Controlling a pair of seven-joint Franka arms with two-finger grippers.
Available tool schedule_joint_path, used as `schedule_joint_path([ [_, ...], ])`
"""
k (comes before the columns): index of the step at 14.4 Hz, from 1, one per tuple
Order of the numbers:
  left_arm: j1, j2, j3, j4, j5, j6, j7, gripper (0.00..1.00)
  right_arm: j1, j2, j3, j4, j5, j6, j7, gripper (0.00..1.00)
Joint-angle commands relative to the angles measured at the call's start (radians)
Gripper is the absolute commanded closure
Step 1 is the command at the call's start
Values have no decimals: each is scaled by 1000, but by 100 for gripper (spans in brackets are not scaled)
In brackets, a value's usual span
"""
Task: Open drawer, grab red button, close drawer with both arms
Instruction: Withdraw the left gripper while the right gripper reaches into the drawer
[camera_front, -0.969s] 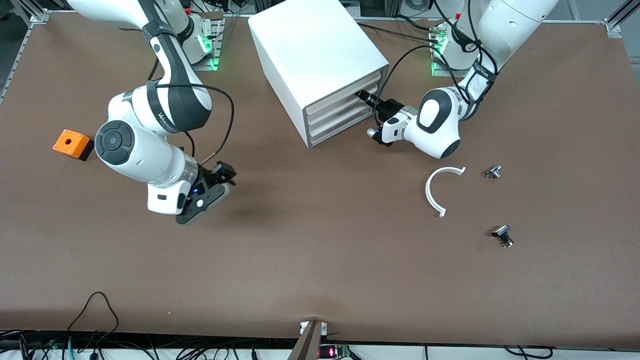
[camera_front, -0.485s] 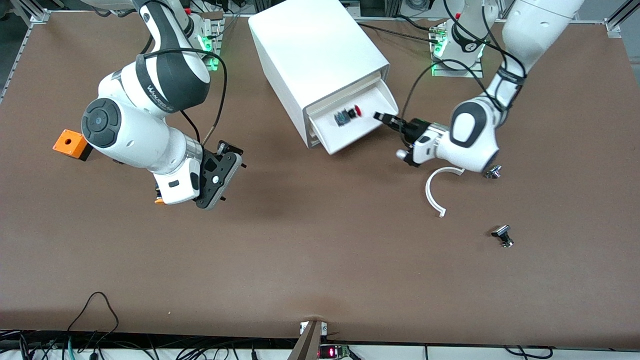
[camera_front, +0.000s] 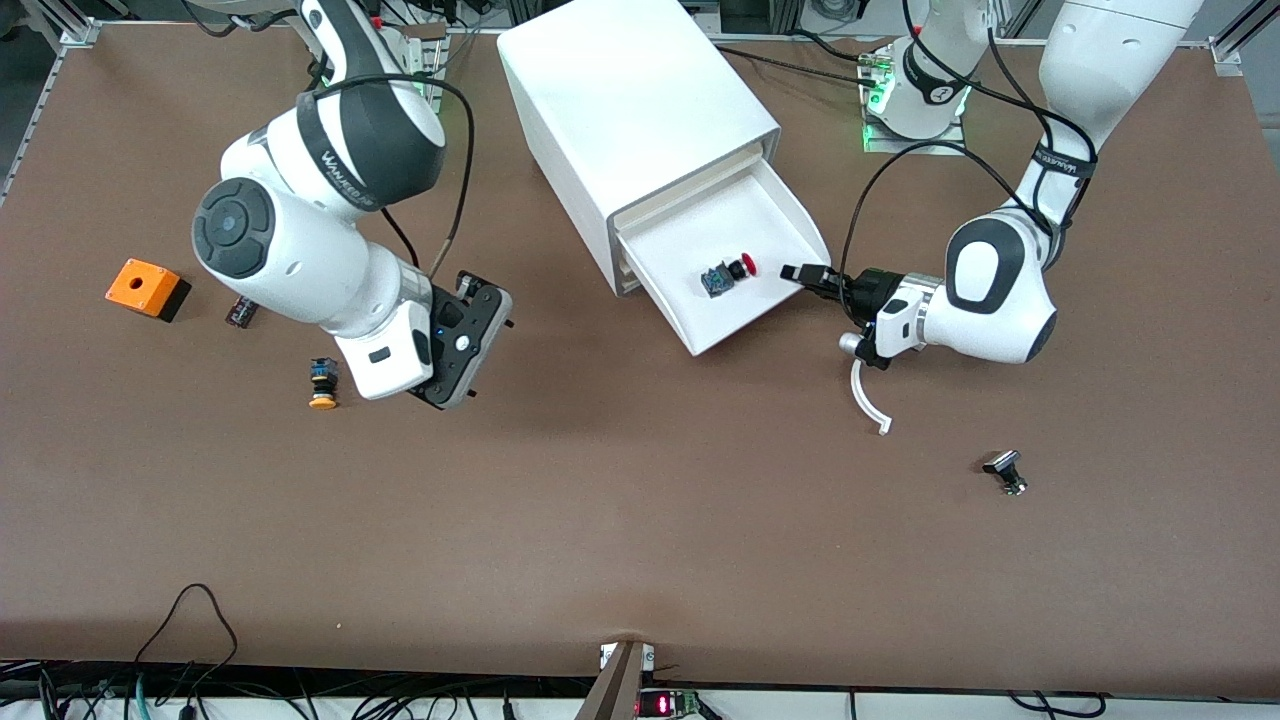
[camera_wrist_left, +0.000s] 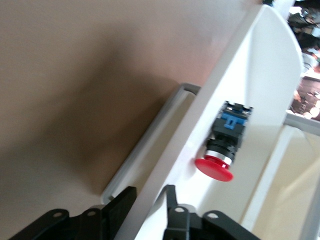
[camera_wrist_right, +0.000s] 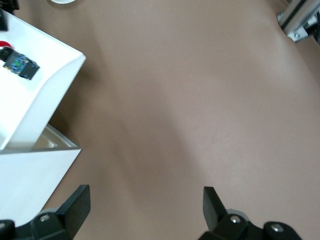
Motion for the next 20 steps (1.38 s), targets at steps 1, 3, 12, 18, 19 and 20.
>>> schedule_joint_path([
  [1,6,-6,12,5,32,20,-20,0,26,42,-2,61,-19,0,-7,0],
  [3,9,-29,12,5,37,105,-23,0,37,60,0,83,-18,4,-9,0],
  [12,112,-274,108,4,156,324,-27,0,215,139,-3,104,-16,141,5,0],
  [18,98,-374,216,262,598,-36,-80,0,357,172,-2,110,-66,180,-29,0],
  [19,94,-376,216,310,670,-90,-121,0,380,182,-2,126,-105,177,-29,0],
  [20,85,-377,216,345,736,-125,-170,0,408,200,-5,136,-125,178,-27,0],
])
